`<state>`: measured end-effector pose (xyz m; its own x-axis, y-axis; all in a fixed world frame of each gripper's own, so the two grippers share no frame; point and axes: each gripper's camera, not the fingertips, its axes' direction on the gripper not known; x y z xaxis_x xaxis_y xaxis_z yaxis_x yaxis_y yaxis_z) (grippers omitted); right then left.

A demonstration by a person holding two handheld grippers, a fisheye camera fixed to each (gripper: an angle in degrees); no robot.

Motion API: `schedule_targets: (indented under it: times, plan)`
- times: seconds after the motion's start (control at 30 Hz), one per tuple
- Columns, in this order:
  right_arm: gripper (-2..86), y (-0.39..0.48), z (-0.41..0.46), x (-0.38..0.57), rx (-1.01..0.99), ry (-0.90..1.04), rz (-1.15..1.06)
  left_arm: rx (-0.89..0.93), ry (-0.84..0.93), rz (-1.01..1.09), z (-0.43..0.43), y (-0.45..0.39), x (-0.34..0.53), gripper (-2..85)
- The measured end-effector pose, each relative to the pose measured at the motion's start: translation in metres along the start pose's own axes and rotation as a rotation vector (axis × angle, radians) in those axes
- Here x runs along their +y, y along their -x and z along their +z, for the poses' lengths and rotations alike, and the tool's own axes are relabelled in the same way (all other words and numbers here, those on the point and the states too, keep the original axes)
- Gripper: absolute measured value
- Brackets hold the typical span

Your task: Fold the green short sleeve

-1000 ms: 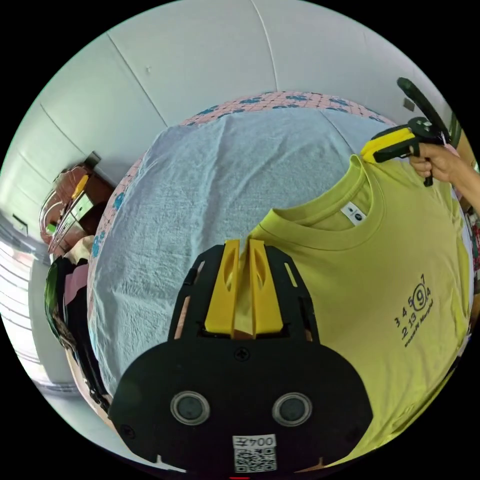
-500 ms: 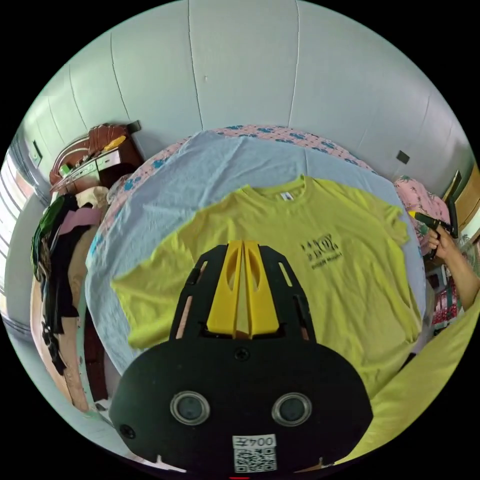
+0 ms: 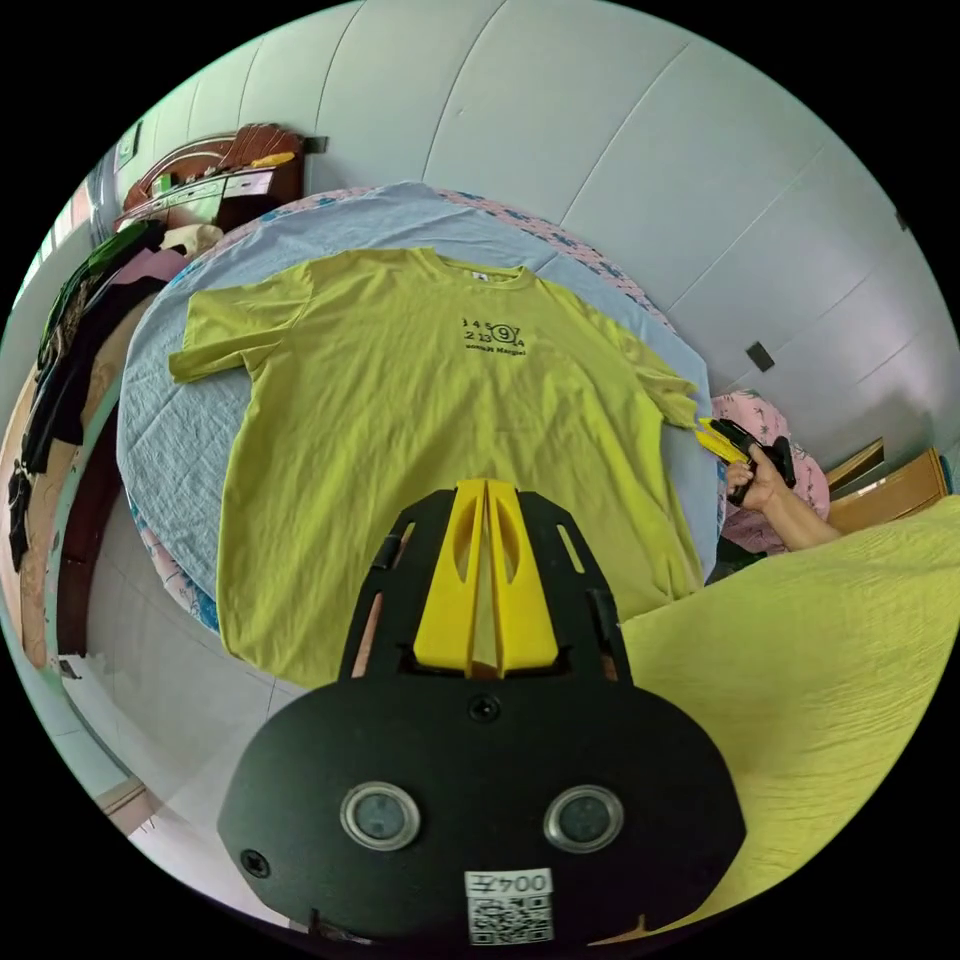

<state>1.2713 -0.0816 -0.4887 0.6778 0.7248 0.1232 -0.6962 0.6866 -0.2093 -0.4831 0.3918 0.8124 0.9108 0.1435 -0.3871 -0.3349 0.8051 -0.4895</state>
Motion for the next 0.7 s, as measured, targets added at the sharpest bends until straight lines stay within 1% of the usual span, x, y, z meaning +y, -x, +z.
schedule_targets:
  times: [0.07, 0.13, 0.17, 0.2, 0.3, 0.4, 0.43, 0.53, 0.63, 0.7]
  plan:
    - [7.7, -0.003, -0.002, -0.004, 0.009, -0.014, 0.055, 0.005, -0.031, -0.009, -0.013, -0.005, 0.02, 0.2]
    - [4.0, -0.005, -0.003, -0.007, 0.034, -0.015, 0.108, 0.014, -0.053, -0.043, -0.025, -0.005, 0.039, 0.2]
    - [3.6, -0.002, -0.003, -0.009, 0.059, -0.005, 0.111, 0.011, -0.071, -0.065, -0.034, -0.004, 0.053, 0.2]
    - [3.4, 0.001, -0.004, -0.009, 0.076, -0.002, 0.101, 0.006, -0.078, -0.074, -0.038, -0.005, 0.061, 0.2]
    - [2.6, 0.016, -0.01, -0.006, 0.222, 0.007, 0.014, -0.021, -0.075, -0.111, -0.053, -0.003, 0.1, 0.2]
    - [1.5, 0.02, -0.027, 0.008, 0.222, 0.013, -0.037, -0.036, -0.042, -0.131, -0.061, 0.003, 0.134, 0.2]
    - [1.6, 0.026, -0.039, 0.017, 0.187, 0.015, -0.102, -0.043, -0.03, -0.133, -0.064, 0.004, 0.144, 0.2]
    - [2.5, 0.043, -0.062, 0.055, 0.102, 0.146, -0.292, -0.049, -0.016, -0.146, -0.072, 0.002, 0.165, 0.2]
    - [3.4, 0.053, -0.076, 0.114, 0.112, 0.283, -0.454, -0.056, -0.025, -0.147, -0.082, -0.012, 0.182, 0.2]
    - [4.3, 0.051, -0.078, 0.152, 0.117, 0.358, -0.519, -0.049, -0.025, -0.149, -0.084, -0.022, 0.192, 0.3]
